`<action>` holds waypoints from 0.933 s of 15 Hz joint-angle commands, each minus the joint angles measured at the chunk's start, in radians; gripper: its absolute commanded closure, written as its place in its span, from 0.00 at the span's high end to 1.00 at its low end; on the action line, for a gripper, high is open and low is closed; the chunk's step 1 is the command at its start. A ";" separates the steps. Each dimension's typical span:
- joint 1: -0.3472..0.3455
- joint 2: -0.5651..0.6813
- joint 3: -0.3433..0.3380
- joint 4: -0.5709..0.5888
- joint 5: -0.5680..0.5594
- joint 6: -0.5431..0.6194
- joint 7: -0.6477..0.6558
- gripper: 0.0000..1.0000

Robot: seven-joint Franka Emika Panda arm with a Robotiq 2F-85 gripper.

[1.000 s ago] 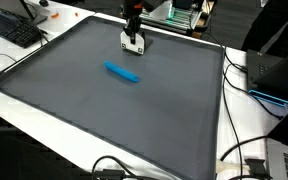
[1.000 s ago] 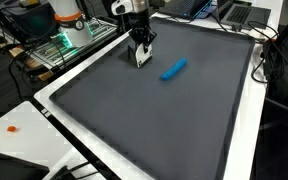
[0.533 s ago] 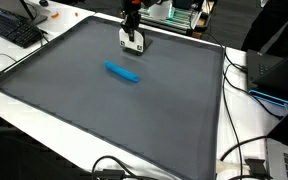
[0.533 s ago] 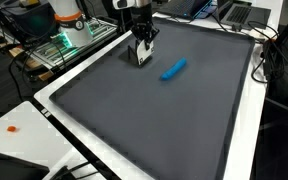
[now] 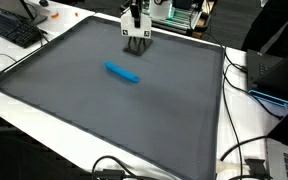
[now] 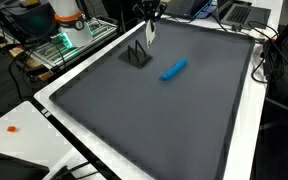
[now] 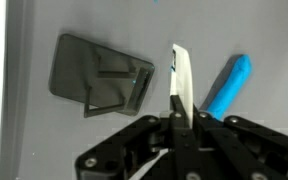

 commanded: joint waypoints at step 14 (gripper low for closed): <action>0.074 0.076 0.076 0.231 -0.064 -0.301 -0.720 0.01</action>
